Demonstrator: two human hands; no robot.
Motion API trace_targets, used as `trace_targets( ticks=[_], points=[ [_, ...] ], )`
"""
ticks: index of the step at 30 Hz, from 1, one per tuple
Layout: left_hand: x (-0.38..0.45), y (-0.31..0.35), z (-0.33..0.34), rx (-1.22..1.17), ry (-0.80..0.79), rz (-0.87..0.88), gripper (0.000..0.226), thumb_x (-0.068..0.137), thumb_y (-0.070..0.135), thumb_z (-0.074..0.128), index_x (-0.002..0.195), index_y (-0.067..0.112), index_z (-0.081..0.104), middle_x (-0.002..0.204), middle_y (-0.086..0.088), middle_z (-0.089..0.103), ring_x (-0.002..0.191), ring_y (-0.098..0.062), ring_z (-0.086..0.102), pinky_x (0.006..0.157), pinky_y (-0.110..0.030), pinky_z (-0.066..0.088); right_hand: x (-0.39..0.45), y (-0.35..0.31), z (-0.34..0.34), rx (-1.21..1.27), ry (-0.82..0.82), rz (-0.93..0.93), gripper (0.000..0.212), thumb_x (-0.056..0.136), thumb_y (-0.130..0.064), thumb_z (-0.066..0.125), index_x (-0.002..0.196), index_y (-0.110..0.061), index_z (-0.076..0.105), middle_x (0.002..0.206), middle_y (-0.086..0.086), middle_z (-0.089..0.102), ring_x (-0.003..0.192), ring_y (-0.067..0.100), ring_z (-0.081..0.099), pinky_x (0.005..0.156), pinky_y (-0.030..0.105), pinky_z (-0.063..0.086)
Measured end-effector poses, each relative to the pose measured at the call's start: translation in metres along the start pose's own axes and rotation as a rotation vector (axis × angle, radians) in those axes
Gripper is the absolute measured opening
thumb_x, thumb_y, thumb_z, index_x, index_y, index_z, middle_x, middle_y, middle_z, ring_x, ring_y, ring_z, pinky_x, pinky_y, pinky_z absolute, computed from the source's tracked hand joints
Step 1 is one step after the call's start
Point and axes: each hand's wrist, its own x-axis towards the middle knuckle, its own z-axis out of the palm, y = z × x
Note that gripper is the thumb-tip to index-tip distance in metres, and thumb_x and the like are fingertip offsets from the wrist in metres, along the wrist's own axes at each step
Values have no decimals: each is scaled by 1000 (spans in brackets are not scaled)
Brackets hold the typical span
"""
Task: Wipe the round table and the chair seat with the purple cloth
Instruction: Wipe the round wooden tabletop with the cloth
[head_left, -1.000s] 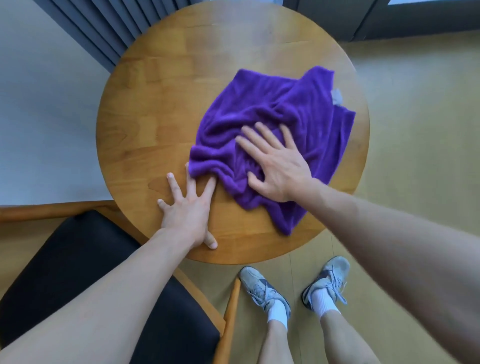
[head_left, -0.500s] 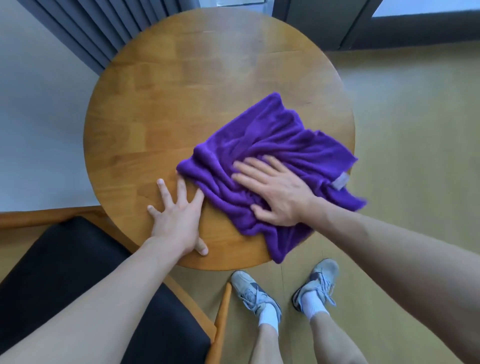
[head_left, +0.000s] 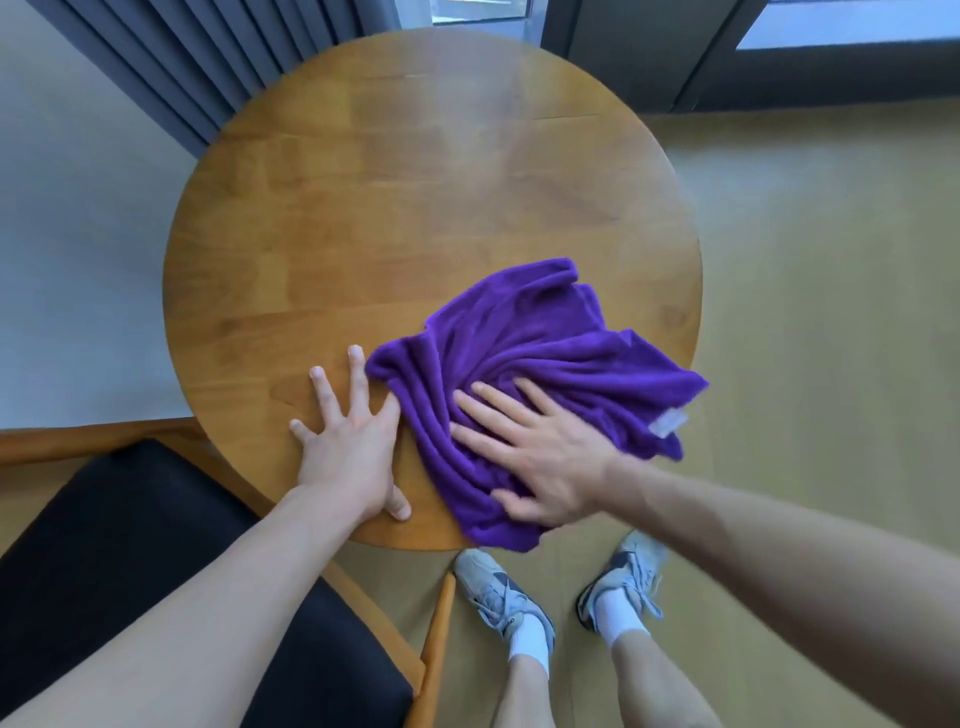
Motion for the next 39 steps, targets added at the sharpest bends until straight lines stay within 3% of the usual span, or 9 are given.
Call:
trace_targets(
  ticks=[3, 9, 13, 17, 21, 27, 31, 35, 39],
  points=[
    [1, 0, 1, -17, 22, 7, 154, 54, 46, 99, 157, 38, -15, 148, -9, -58, 146, -54, -30, 115, -76, 22, 2, 57, -19, 1, 21, 109, 80, 86, -47, 49, 160, -25, 29, 171, -1, 17, 157, 23, 15, 126, 51, 9],
    [-4, 1, -1, -20, 55, -7, 168, 54, 47, 99, 141, 47, -46, 150, -11, -55, 147, -54, -28, 113, -75, 26, 49, -19, -14, 122, 221, 1027, 83, 87, -43, 44, 162, -18, 21, 171, 9, 9, 158, 32, 4, 125, 59, 5],
    [-3, 0, -2, 6, 21, 3, 150, 63, 46, 95, 156, 40, -22, 149, -11, -56, 147, -54, -29, 113, -75, 25, 46, -66, 4, 97, 106, 610, 86, 87, -47, 46, 161, -10, 22, 169, 19, 11, 157, 36, 3, 120, 66, 11],
    [-1, 2, -4, 27, -19, -12, 137, 54, 50, 98, 157, 32, 10, 146, -10, -60, 147, -54, -29, 113, -75, 27, 7, 10, -10, -6, -28, 83, 84, 88, -50, 47, 163, -22, 21, 171, 7, 11, 158, 28, 7, 125, 53, 5],
    [-2, 0, -4, 1, 2, 7, 159, 51, 48, 99, 156, 42, -20, 141, -8, -64, 147, -54, -29, 113, -76, 25, -17, 72, -25, -7, 49, 404, 78, 89, -47, 46, 161, -27, 26, 171, -1, 15, 158, 24, 11, 125, 55, 13],
    [-4, 1, -6, -33, 18, -14, 174, 50, 47, 100, 132, 50, -53, 146, -10, -60, 146, -55, -29, 111, -77, 25, 37, -30, -12, 208, 213, 1134, 84, 83, -40, 42, 162, -18, 23, 171, 9, 8, 158, 32, 3, 124, 61, 6],
    [-3, -2, -3, -42, -7, -19, 175, 49, 45, 101, 131, 49, -54, 143, -10, -63, 146, -55, -30, 111, -77, 25, 32, -63, 4, 140, 131, 739, 87, 83, -45, 48, 160, -11, 26, 170, 17, 12, 158, 34, 2, 123, 63, 5],
    [-3, 0, -6, -23, -20, -14, 173, 52, 50, 98, 129, 44, -57, 134, -12, -69, 144, -57, -31, 112, -75, 26, -4, 6, -5, 56, 109, 375, 82, 83, -50, 53, 158, -25, 33, 170, 1, 20, 156, 23, 18, 120, 54, 20],
    [-5, 0, -12, 3, -32, 22, 171, 55, 54, 96, 129, 43, -58, 136, -14, -66, 145, -58, -29, 113, -75, 26, -17, 55, -19, -22, 127, 580, 80, 83, -53, 52, 158, -32, 33, 169, -3, 23, 154, 26, 24, 120, 60, 17]
  ],
)
